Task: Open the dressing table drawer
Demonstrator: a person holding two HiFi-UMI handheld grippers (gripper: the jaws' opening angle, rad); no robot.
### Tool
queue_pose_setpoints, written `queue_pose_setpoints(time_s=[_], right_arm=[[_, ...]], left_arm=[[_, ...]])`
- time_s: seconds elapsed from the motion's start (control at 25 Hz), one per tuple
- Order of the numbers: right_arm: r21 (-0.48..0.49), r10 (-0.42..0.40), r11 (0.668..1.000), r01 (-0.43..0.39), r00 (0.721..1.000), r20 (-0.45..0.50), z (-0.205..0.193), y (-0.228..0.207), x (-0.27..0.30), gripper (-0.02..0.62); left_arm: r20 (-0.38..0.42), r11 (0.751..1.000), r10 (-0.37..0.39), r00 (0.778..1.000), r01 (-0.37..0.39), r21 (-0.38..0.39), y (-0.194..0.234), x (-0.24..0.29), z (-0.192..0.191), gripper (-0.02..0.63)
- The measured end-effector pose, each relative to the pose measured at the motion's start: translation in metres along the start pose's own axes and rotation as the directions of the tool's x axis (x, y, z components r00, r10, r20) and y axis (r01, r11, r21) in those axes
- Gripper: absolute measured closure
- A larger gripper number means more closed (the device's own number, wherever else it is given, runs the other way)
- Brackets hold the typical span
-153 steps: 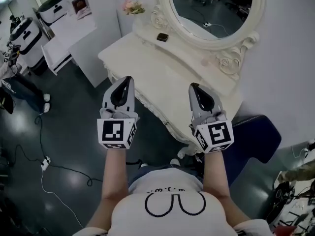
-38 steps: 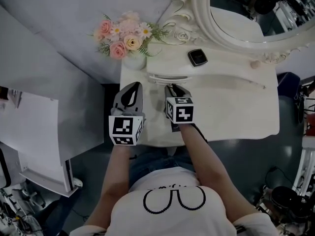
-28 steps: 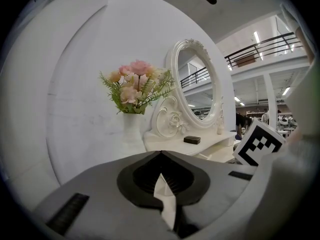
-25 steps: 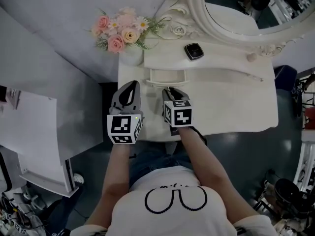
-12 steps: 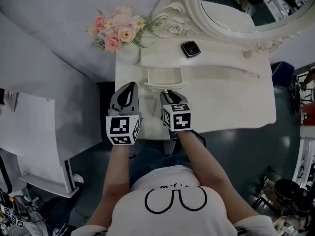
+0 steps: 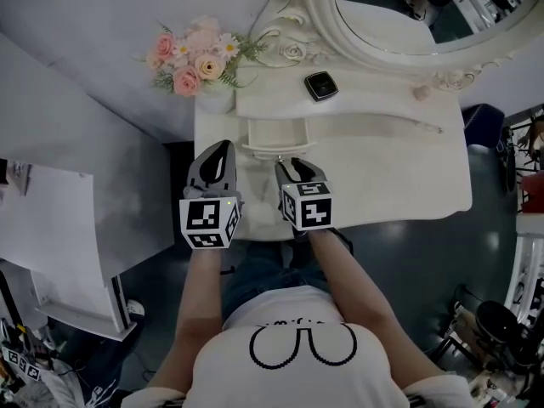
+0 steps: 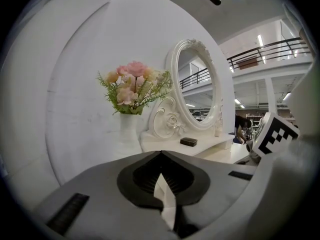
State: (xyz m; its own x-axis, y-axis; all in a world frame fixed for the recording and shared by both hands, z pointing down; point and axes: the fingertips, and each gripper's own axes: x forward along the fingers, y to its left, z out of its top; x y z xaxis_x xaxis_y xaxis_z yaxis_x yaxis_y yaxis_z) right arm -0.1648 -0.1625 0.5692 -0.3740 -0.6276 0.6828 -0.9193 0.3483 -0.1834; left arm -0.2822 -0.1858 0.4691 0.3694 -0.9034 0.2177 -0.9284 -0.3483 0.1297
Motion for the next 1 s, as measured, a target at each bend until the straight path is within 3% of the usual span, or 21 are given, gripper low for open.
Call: queue_pose_setpoints(time_s=[0.36, 0.6, 0.8, 1.0], right_arm=[[-0.046, 0.012, 0.999, -0.007, 0.995, 0.103, 0.056, -0.021, -0.039, 0.462], [-0.114, 0.038, 0.993, -0.012, 0.973, 0.226, 0.109, -0.033, -0.075, 0.488], [-0.218, 0.084, 0.976, -0.006, 0.933, 0.350, 0.157, -0.039, -0.112, 0.575], [-0.343, 0.128, 0.937, 0.066, 0.849, 0.512, 0.207, -0.044, -0.162, 0.597]], left_arm=[[0.035, 1.000, 0.018, 0.999, -0.019, 0.012, -0.016, 0.008, 0.033, 0.607], [0.099, 0.997, 0.042, 0.994, -0.048, 0.061, -0.026, 0.007, 0.072, 0.607], [0.163, 0.987, 0.062, 0.985, -0.084, 0.137, -0.034, 0.007, 0.108, 0.607], [0.230, 0.979, 0.061, 0.971, -0.104, 0.178, -0.044, 0.007, 0.143, 0.607]])
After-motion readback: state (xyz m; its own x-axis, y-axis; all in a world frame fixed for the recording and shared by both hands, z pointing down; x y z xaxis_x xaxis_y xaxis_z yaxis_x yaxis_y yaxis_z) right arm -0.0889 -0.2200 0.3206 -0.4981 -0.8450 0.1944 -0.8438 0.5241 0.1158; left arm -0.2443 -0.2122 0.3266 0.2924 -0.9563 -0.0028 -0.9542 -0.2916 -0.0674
